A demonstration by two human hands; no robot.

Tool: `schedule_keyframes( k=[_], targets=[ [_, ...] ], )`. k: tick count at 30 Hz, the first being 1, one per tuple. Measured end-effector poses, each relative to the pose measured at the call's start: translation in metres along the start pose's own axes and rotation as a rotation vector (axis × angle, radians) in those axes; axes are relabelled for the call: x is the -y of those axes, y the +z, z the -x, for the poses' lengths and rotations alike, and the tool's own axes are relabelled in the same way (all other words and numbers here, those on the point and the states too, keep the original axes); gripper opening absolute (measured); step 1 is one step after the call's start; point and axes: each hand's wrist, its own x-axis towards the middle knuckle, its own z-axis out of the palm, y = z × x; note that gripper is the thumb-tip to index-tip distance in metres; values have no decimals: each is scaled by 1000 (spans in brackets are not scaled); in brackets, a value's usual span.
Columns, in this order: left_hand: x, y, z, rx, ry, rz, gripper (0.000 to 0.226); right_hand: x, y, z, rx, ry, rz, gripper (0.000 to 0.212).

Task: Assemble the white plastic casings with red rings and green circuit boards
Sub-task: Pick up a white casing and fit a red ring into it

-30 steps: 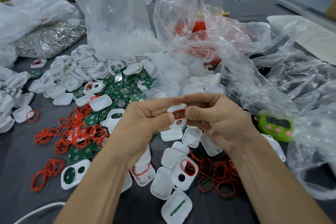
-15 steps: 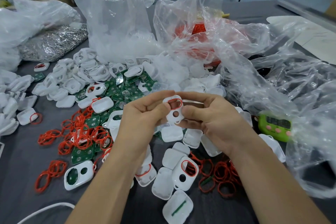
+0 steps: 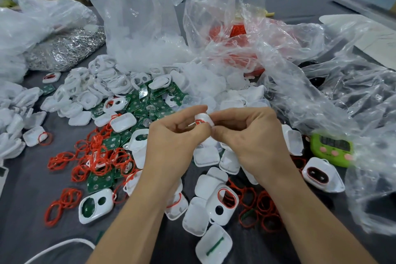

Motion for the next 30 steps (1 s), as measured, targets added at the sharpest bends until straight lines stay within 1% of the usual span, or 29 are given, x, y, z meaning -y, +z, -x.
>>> schedule_keyframes(
  k=[5, 12, 13, 16, 17, 20, 21, 22, 24, 26, 28, 30],
  targets=[
    [2, 5, 1, -98, 13, -20, 33, -1, 11, 4, -77, -3, 64, 25],
    [7, 6, 1, -157, 15, -81, 29, -2, 25, 10, -164, -116, 243, 15],
    [8, 6, 1, -160, 23, -89, 28, -1, 26, 10, -168, -124, 248, 16],
    [9, 5, 1, -133, 38, -76, 28, 2, 24, 10, -159, -129, 260, 36],
    [9, 4, 1, -113, 33, -56, 28, 3, 22, 9, -155, -125, 254, 38],
    [9, -2, 0, -32, 23, -45, 30, 0, 16, 5, -148, -83, 193, 19],
    [10, -3, -1, -12, 25, -53, 31, 0, 14, 4, -150, -66, 176, 15],
    [11, -4, -3, 2, 28, -62, 34, -1, 13, 3, -155, -51, 162, 15],
    [11, -5, -5, -4, 31, -63, 45, -1, 10, 0, -164, -30, 128, 23],
    [11, -6, -7, -46, 37, -89, 52, -1, 6, -2, -155, 17, 17, 30],
    [10, -8, -6, -84, 49, -103, 53, 0, 1, -5, -133, 80, -145, 33],
    [8, -10, -6, -100, 78, -110, 51, 1, -3, -8, -111, 132, -201, 37]
  ],
)
